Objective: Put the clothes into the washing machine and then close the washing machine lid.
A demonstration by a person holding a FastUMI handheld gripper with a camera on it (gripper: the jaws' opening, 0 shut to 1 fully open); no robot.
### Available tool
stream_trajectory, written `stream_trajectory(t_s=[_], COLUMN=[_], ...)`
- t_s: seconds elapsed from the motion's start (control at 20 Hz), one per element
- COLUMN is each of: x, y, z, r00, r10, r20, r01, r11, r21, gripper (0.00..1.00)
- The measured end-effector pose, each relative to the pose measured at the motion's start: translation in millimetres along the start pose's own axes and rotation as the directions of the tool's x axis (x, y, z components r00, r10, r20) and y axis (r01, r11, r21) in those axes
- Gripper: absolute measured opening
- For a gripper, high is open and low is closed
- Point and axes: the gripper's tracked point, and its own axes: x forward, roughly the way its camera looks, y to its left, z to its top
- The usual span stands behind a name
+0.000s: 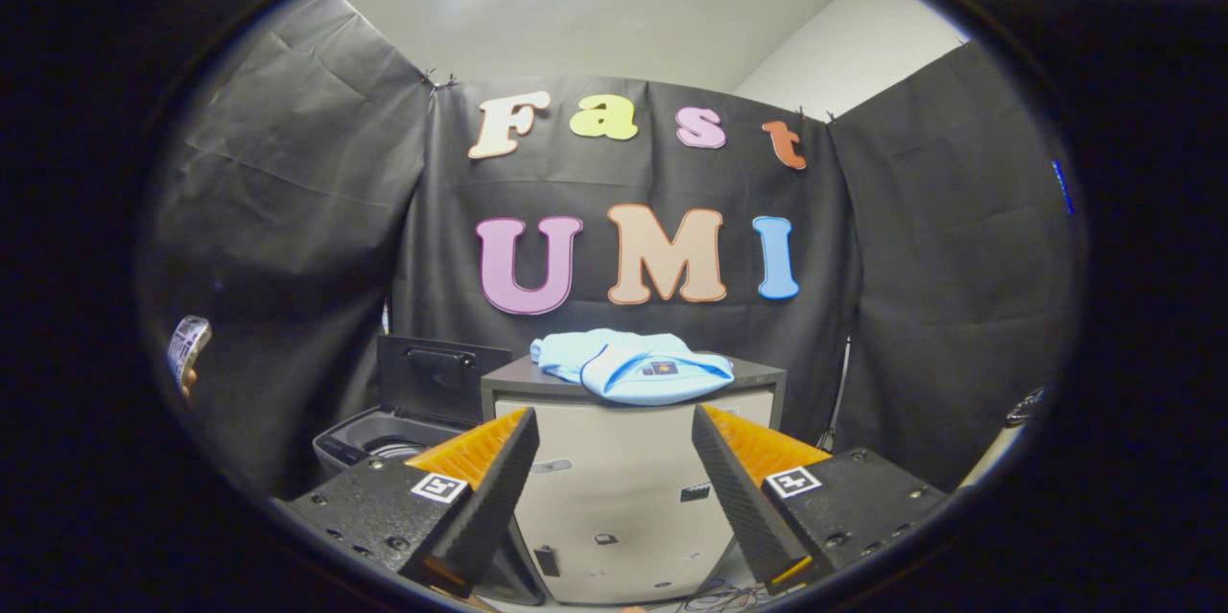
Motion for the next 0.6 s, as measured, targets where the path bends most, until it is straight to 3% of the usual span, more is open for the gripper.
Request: stream_trajectory(t_s=[0.6], x=[-0.9], y=[4.3], z=[3.3], r00=[1.000], r10=[0.008], r20=[0.008], r01=[-0.008], r11=[1.000], r21=[-0.003], gripper=[0.97])
